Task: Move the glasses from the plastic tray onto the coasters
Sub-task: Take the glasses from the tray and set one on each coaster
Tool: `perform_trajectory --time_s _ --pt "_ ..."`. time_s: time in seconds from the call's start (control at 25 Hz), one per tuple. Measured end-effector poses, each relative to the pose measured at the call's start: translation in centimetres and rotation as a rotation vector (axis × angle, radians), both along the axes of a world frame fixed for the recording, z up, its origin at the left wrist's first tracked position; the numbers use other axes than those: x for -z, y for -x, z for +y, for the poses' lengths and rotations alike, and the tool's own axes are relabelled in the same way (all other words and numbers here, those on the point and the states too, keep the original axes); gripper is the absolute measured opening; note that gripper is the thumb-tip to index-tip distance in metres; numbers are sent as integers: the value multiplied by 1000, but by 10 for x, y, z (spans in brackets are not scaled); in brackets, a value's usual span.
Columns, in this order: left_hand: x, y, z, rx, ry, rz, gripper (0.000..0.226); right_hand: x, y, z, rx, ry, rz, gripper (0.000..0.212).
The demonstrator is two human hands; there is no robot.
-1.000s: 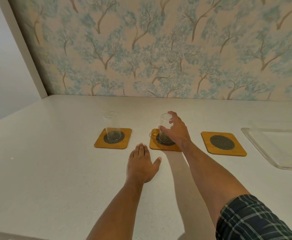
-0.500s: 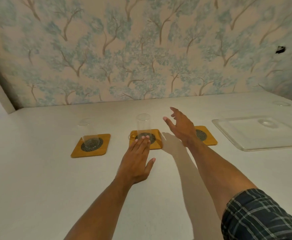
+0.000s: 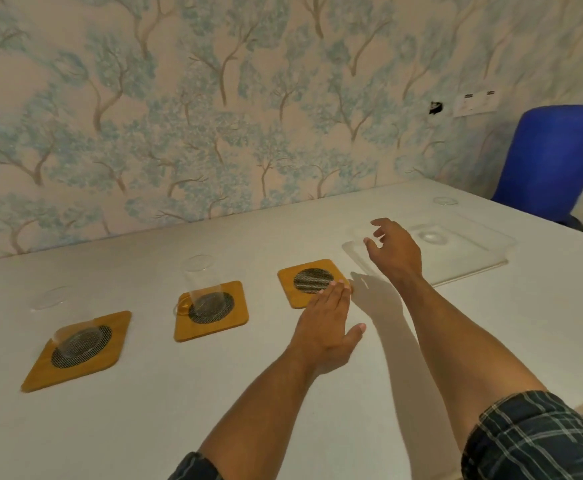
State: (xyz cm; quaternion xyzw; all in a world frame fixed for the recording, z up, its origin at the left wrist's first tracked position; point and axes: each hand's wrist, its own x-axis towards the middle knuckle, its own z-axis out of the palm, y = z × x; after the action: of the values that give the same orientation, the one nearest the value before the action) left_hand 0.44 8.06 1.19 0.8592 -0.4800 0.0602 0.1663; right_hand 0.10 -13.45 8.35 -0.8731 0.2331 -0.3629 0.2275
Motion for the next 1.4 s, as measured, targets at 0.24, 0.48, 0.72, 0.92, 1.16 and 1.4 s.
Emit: perform_trajectory --time_s 0.24,0.48,0.72,0.92,1.16,1.4 --pt "16 25 -71 4 57 137 85 13 34 -54 171 -28 48 39" --pt "10 19 -114 -96 189 106 86 23 43 -85 248 -39 77 36" --pt "26 9 -126 -101 73 181 87 -6 39 -139 282 46 157 44" --pt "30 2 -125 -86 -23 143 83 -30 14 -185 311 -10 326 67" --pt "30 0 -123 -87 -65 122 83 -29 -17 -215 238 -155 386 92" --pt "29 -1 -124 -96 -75 113 83 -33 -55 -218 216 -191 370 105"
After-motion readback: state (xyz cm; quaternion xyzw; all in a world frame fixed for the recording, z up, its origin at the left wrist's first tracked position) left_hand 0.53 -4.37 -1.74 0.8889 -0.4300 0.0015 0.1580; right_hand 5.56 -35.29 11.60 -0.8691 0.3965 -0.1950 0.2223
